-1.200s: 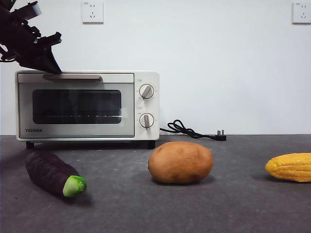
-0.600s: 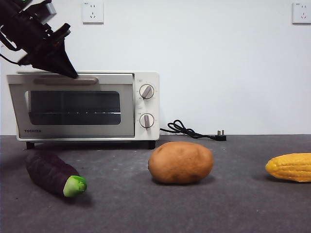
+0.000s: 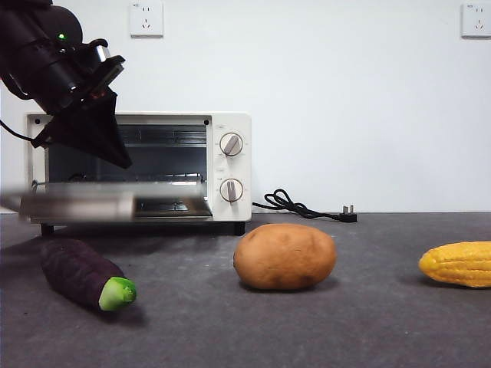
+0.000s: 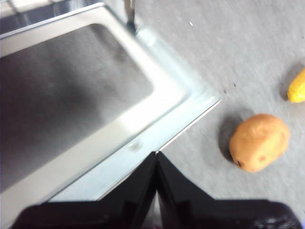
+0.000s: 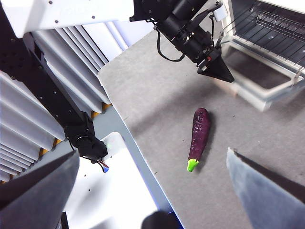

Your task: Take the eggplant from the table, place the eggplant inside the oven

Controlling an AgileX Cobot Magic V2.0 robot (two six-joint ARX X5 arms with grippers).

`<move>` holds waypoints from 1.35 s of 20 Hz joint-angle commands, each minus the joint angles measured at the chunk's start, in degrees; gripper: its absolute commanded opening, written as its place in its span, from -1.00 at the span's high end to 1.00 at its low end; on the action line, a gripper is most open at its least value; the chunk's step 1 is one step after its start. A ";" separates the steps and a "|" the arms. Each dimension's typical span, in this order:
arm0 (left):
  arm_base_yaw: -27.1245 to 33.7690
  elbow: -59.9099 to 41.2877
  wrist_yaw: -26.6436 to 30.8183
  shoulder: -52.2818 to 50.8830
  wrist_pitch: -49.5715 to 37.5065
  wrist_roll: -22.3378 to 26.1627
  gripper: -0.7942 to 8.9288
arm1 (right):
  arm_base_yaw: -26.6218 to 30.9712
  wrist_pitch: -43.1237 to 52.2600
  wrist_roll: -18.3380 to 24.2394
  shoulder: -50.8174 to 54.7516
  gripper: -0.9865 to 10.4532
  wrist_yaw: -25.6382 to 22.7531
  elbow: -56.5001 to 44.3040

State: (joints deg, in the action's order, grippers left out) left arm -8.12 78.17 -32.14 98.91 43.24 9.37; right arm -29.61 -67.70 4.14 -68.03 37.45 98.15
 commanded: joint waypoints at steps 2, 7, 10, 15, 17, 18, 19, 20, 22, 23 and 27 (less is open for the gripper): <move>-0.74 -0.39 -0.02 0.50 2.16 -0.37 0.85 | -0.07 0.13 0.59 -0.13 -0.27 -0.09 0.26; -0.76 -0.39 0.07 -3.41 2.03 -0.39 0.85 | -0.07 0.13 0.59 -0.37 -0.27 -0.09 0.26; -0.33 -0.39 0.42 -10.47 1.64 -0.68 0.85 | -0.07 -0.13 0.59 -1.16 -0.27 -0.28 0.26; 0.04 -0.39 10.14 -29.62 1.49 -2.99 0.85 | -0.94 -0.13 0.59 -3.96 -0.27 0.00 0.26; 0.04 -0.39 14.84 -37.73 2.16 -3.56 0.85 | -2.69 -0.07 0.61 -5.77 -0.27 0.00 0.26; 0.04 -0.39 16.48 -41.55 2.64 -4.00 0.85 | -3.82 -0.02 0.61 -6.97 -0.27 0.00 0.26; 0.04 -0.39 17.97 -45.20 3.17 -4.31 0.85 | -5.20 -0.02 0.61 -8.37 -0.27 -0.02 0.26; 0.04 -0.39 19.58 -48.59 3.96 -4.33 0.85 | -6.73 -0.04 0.61 -9.94 -0.27 -0.04 0.26; 0.04 -0.39 22.47 -54.16 6.71 -4.33 0.85 | -9.77 -0.07 0.66 -13.33 -0.27 -1.14 0.26; 0.04 -0.39 23.39 -56.43 8.66 -4.46 0.85 | -11.30 -0.09 0.81 -15.15 -0.27 -2.36 0.26; 0.04 -0.39 23.39 -62.03 17.25 -4.46 0.85 | -16.04 -1.40 1.73 -23.47 -0.27 -6.75 0.26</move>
State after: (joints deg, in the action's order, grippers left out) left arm -8.29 78.19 -9.02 36.93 60.82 5.32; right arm -45.56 -69.10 5.19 -91.02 30.74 98.26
